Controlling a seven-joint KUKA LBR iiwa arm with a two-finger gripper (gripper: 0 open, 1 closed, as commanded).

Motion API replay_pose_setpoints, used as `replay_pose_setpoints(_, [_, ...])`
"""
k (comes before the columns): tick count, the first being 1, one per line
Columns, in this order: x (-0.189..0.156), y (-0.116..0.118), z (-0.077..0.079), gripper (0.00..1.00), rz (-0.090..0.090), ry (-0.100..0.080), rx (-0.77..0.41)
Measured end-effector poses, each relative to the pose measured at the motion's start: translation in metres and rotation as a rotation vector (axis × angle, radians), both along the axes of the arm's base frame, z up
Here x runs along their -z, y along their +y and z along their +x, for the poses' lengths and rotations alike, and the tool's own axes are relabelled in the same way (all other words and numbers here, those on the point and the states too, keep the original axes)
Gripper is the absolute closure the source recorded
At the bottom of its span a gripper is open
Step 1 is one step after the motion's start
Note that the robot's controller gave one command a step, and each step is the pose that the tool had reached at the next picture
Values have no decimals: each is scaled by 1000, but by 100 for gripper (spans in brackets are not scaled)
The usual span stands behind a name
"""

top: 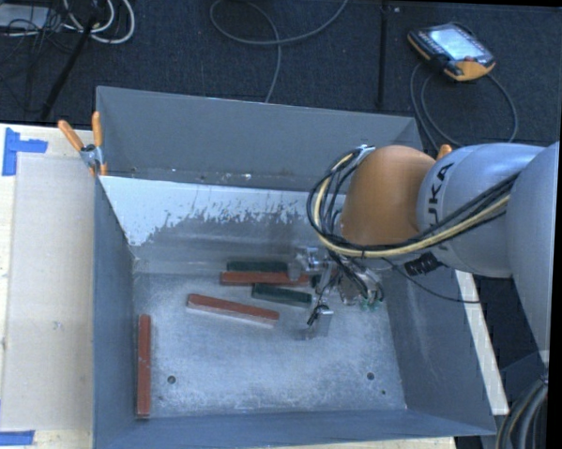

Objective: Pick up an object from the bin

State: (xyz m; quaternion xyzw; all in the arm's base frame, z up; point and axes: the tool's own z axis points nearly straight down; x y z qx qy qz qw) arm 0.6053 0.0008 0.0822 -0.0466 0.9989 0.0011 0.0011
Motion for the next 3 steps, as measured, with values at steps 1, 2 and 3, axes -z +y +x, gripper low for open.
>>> replay_pose_setpoints(1, [-34,19,7,0,-3,4,150])
replay_pose_setpoints(2, [10,26,7,100,-2,1,39])
replay_pose_setpoints(3, [10,26,7,100,-2,1,39])
